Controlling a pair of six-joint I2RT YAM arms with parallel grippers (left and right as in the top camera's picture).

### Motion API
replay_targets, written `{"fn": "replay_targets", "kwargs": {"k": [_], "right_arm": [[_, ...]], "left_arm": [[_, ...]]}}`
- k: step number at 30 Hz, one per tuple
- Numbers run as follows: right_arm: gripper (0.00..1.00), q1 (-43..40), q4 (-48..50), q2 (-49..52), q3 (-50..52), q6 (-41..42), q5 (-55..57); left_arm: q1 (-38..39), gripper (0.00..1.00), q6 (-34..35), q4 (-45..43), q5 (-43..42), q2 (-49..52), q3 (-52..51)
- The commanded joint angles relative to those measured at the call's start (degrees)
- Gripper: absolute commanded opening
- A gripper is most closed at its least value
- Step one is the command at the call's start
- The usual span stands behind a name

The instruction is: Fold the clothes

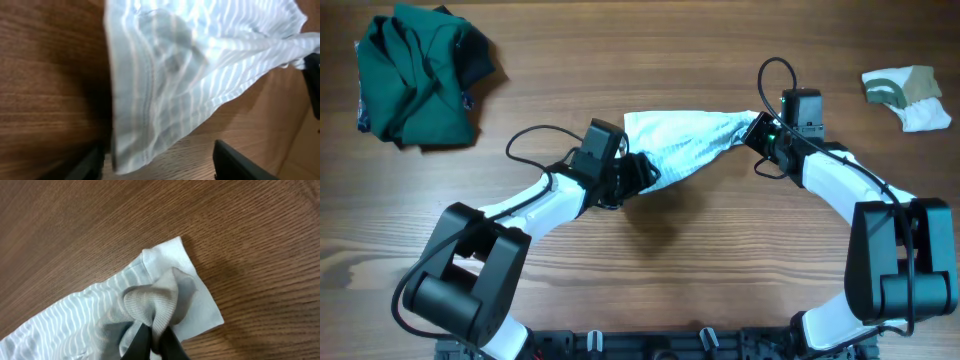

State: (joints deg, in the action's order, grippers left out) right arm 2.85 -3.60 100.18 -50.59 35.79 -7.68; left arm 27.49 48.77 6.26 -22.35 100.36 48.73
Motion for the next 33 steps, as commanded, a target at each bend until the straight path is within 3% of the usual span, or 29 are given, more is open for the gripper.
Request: {"fn": "replay_targets", "kwargs": {"k": [1, 5, 11, 14, 16, 33], "right_arm": [[0.04, 0.2, 0.0, 0.6, 0.2, 0.2, -1.2], [0.04, 0.2, -0.1, 0.6, 0.2, 0.2, -1.4], [0.04, 0.2, -0.1, 0.6, 0.2, 0.2, -1.4], [0.04, 0.2, -0.1, 0.6, 0.2, 0.2, -1.4], [0.04, 0.2, -0.2, 0.6, 0.2, 0.2, -1.4], [0.04, 0.2, 5.0, 0.6, 0.2, 1.9, -1.3]], "left_arm": [[0.7, 0.64, -0.4, -0.5, -0.1, 0.7, 0.0], [2.1, 0.6, -0.5, -2.0, -0.1, 0.7, 0.0], [2.3, 0.44, -0.5, -2.2, -0.1, 1.7, 0.0], [2.3, 0.27, -0.5, -3.0, -0.1, 2.2, 0.0], [2.3, 0.04, -0.5, -3.1, -0.1, 2.2, 0.0], [-7.6, 0.04, -2.3, -13.6, -0.1, 1.2, 0.9]]}}
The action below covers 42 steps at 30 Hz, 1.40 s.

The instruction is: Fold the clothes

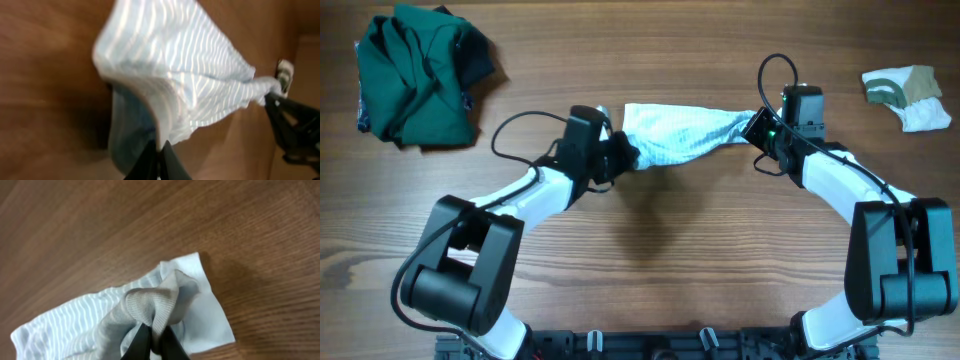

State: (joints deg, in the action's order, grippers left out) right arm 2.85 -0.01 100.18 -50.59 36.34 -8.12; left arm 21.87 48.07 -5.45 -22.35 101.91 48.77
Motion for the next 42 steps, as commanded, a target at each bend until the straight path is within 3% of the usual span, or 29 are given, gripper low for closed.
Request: {"fn": "replay_targets", "kwargs": {"k": [1, 10, 22, 37, 40, 42], "right_arm": [[0.04, 0.2, 1.7, 0.6, 0.2, 1.4, -0.9], [0.04, 0.2, 3.6, 0.6, 0.2, 5.2, -0.8], [0.04, 0.2, 2.0, 0.7, 0.3, 6.3, 1.1], [0.04, 0.2, -0.1, 0.8, 0.5, 6.0, 2.8], [0.04, 0.2, -0.6, 1.0, 0.5, 6.0, 4.0], [0.04, 0.2, -0.7, 1.3, 0.5, 6.1, 3.9]], "left_arm": [[-2.5, 0.04, -2.3, -3.1, -0.3, -0.3, 0.8], [-3.0, 0.04, -5.7, -14.6, 0.3, -0.3, 0.8], [-3.0, 0.04, -5.7, -16.9, 18.1, -0.1, 0.8], [-0.9, 0.1, -5.7, -23.5, 18.6, 5.2, 0.8], [-0.9, 0.13, -5.7, -23.5, 18.3, 5.2, 0.8], [-0.7, 0.21, -5.7, -23.5, 18.3, 5.2, 0.8]]}}
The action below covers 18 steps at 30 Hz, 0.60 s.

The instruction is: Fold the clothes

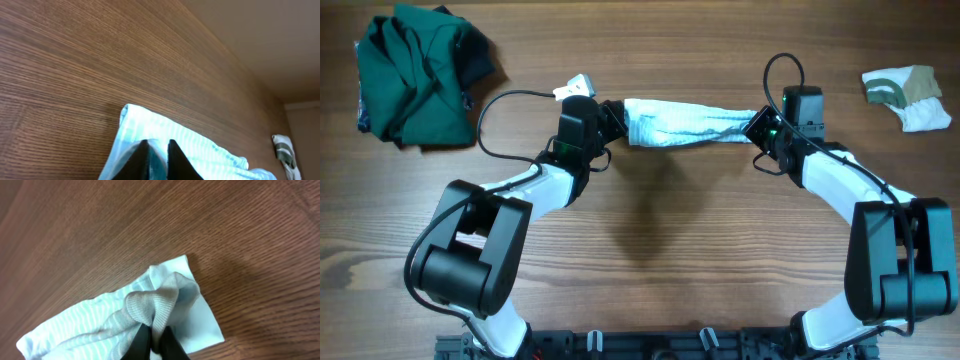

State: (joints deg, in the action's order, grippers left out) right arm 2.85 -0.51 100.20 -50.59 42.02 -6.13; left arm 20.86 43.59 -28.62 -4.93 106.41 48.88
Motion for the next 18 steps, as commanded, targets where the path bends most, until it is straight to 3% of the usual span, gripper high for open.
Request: {"fn": "replay_targets", "kwargs": {"k": [1, 2, 3, 8, 13, 18], "right_arm": [[0.04, 0.2, -0.2, 1.5, 0.5, 0.4, 1.9], [0.04, 0.2, -0.2, 1.6, 0.5, 0.4, 1.9], [0.04, 0.2, -0.2, 1.6, 0.5, 0.4, 1.9], [0.04, 0.2, -0.2, 1.6, 0.5, 0.4, 1.9], [0.04, 0.2, -0.2, 1.6, 0.5, 0.4, 1.9], [0.04, 0.2, -0.2, 1.6, 0.5, 0.4, 1.8]], "left_arm": [[0.4, 0.31, -1.2, -0.3, 0.9, 0.7, 0.7], [0.7, 0.45, -1.2, -0.2, 0.5, 0.7, 0.7], [0.8, 0.47, -1.2, -0.1, -2.2, 0.7, 0.7], [0.9, 0.49, -1.2, 0.1, -12.3, 0.7, 0.7], [0.9, 0.49, -1.2, 6.3, -13.8, 0.7, 0.7], [0.9, 0.49, -1.2, 6.8, -14.5, 0.7, 0.7]]}}
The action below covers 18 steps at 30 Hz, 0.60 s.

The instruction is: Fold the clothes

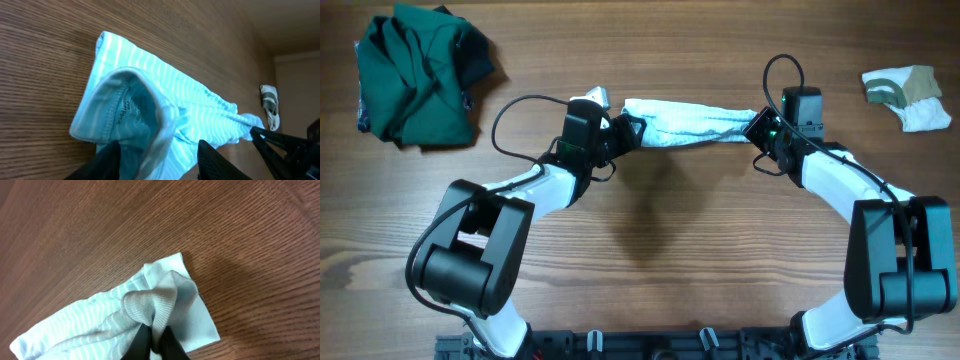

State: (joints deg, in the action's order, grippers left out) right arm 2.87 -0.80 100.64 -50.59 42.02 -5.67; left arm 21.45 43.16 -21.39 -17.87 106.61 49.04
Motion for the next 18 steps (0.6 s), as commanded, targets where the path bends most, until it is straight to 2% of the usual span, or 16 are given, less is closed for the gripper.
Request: {"fn": "replay_targets", "kwargs": {"k": [1, 2, 5, 7, 16, 17, 18], "right_arm": [[0.04, 0.2, 0.1, 1.2, 0.5, 0.5, 1.2], [0.04, 0.2, 0.1, 1.2, 0.5, 0.6, 1.1], [0.04, 0.2, 0.1, 1.2, 0.5, 0.6, 0.5], [0.04, 0.2, 0.1, 1.2, 0.5, 0.6, 0.5], [0.04, 0.2, -0.1, 1.2, 0.5, 0.6, -0.6], [0.04, 0.2, -0.1, 1.2, 0.5, 0.6, -0.6], [0.04, 0.2, -0.1, 1.2, 0.5, 0.6, -0.6]], "left_arm": [[0.3, 0.46, -0.8, -0.9, -1.0, 0.5, 0.5], [0.4, 0.41, -0.8, -1.5, 0.0, 0.5, 0.5], [0.5, 0.15, -0.8, -4.2, 2.6, 0.5, 0.5], [0.5, 0.04, -0.8, -5.1, 3.7, 0.5, 0.5], [0.5, 0.04, -0.8, -8.9, 7.3, 2.3, 1.2], [0.5, 0.11, -0.8, -8.6, 7.2, 2.4, 1.2], [0.5, 0.27, -0.8, -8.3, 6.9, 2.4, 1.2]]}}
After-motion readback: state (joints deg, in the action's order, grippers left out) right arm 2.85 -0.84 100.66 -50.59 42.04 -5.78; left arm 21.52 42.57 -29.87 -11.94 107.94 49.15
